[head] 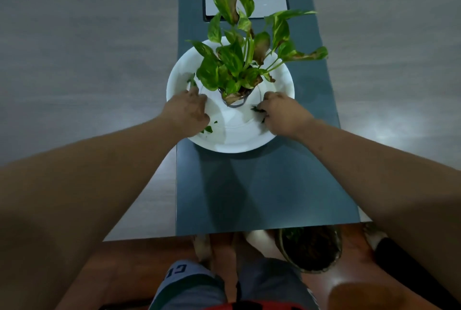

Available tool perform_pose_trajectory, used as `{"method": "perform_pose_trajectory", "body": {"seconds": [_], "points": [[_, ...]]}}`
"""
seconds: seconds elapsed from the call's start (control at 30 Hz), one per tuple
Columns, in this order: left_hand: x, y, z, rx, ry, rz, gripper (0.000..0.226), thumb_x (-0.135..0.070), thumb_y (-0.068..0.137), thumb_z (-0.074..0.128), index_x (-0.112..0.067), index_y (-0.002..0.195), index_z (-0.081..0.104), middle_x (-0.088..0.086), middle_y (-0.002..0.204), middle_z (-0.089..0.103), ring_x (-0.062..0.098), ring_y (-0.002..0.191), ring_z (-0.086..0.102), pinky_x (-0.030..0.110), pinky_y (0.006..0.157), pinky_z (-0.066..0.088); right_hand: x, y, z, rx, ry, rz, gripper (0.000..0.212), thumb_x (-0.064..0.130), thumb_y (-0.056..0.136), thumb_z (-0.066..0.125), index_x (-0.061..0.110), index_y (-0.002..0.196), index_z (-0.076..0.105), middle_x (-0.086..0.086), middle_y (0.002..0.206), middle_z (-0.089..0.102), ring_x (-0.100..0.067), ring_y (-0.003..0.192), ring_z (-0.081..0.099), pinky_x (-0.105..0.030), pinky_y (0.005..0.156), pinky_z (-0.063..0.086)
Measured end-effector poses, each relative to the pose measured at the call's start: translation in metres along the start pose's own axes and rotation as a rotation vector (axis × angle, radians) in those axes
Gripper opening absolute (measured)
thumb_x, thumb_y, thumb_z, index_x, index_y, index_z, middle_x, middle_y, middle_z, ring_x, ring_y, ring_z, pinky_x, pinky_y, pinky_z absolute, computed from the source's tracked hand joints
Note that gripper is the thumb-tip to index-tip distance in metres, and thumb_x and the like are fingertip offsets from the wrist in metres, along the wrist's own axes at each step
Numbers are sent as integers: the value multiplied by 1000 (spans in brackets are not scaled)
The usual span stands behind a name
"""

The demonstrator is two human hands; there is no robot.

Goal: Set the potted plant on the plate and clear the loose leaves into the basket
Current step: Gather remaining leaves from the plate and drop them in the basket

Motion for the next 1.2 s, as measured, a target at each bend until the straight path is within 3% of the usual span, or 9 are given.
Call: {"method": "perform_pose_trajectory", "body": {"seconds": [0.17,0.3,0.37,0.53,0.67,0.83,0.9,1.07,1.2], "points": [[-4,-16,10,-168,34,50,44,-44,83,56,-8,107,64,12,107,63,32,100,59,40,87,48,10,-4,-4,-62,153,76,43,10,82,57,13,125,64,-9,123,59,-30,120,53,-39,100,48],[5,-12,13,-139,60,-23,82,-69,66,61,-18,130,51,12,132,49,34,129,42,47,116,21,12,1,-2,-11,93,123,55,17,80,64,15,134,55,-11,131,47,-31,125,46,-39,102,45],[6,-11,14,-66,105,-49,89,-73,62,59,-20,133,48,11,130,52,33,127,45,49,117,18,13,2,3,13,80,122,50,16,76,65,14,126,59,-11,125,47,-31,116,51,-37,96,49],[-7,-19,16,-91,98,-1,61,-51,72,63,-17,122,54,9,110,56,30,96,59,39,89,42,18,2,11,-15,112,101,34,7,75,61,14,108,67,-10,112,55,-31,99,60,-30,83,50],[-20,-19,17,-10,-76,61,39,-23,79,65,-13,116,57,11,110,55,31,91,61,37,76,48,23,0,9,-35,103,101,26,0,78,58,10,97,72,-9,107,64,-30,98,61,-33,84,52],[-23,-17,24,-41,-207,87,36,-1,78,59,-14,111,64,12,107,60,30,98,59,32,76,46,20,3,7,-81,203,198,27,-2,79,54,9,86,78,-7,94,75,-27,95,65,-37,87,55],[-20,-16,22,-52,-244,65,31,2,79,58,-13,104,70,12,106,63,29,97,60,29,76,46,17,4,5,-129,291,257,26,-2,78,57,11,84,79,-6,91,76,-24,97,65,-33,88,55],[-9,-16,9,-92,-427,-70,29,8,78,56,-8,92,76,11,102,70,25,97,62,26,81,48,10,1,-4,-193,417,318,24,-4,76,62,9,83,81,0,93,77,-15,90,67,-16,70,47],[-4,-18,5,-130,-484,-137,31,7,78,53,-6,92,78,9,104,72,24,101,63,26,85,50,9,0,-4,-158,333,269,24,-3,79,60,9,85,80,-3,96,76,-19,97,66,-23,81,53]]}}
Point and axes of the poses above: each hand's wrist, its own y-axis towards the middle knuckle, its own z-axis out of the palm, x = y × z, the point moved 2 cm from there along y, towards the middle knuckle
